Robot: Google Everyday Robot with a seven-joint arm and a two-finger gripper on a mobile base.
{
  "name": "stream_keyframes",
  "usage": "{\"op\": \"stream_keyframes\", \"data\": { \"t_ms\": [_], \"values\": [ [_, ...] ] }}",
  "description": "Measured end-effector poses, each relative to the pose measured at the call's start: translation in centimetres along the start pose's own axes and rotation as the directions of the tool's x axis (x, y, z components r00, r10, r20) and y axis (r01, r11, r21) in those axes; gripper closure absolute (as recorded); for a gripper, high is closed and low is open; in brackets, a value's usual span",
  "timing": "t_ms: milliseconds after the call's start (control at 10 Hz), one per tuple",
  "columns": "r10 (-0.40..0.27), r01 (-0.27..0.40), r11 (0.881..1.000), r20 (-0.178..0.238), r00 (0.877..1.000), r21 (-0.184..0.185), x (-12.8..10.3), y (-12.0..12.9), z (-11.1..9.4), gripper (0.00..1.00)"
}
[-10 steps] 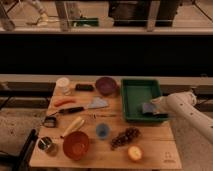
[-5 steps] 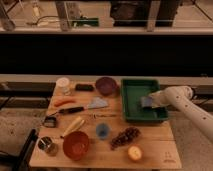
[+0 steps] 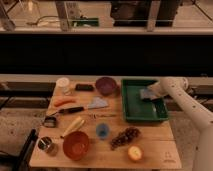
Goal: Wipe tray with sponge
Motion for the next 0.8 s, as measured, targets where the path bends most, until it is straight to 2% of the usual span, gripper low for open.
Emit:
{"op": "stream_keyframes", "data": {
  "t_ms": [200, 500, 800],
  "values": [
    [0.001, -0.001, 1.0, 0.009, 1.0, -0.003, 0.4, -1.5, 1.4, 1.0],
    [0.007, -0.007, 1.0, 0.02, 1.0, -0.001, 0.8, -2.3, 2.2, 1.0],
    [-0.026, 0.026, 1.0, 0.041, 0.999, 0.005, -1.5, -2.8, 2.4, 1.0]
  ]
}}
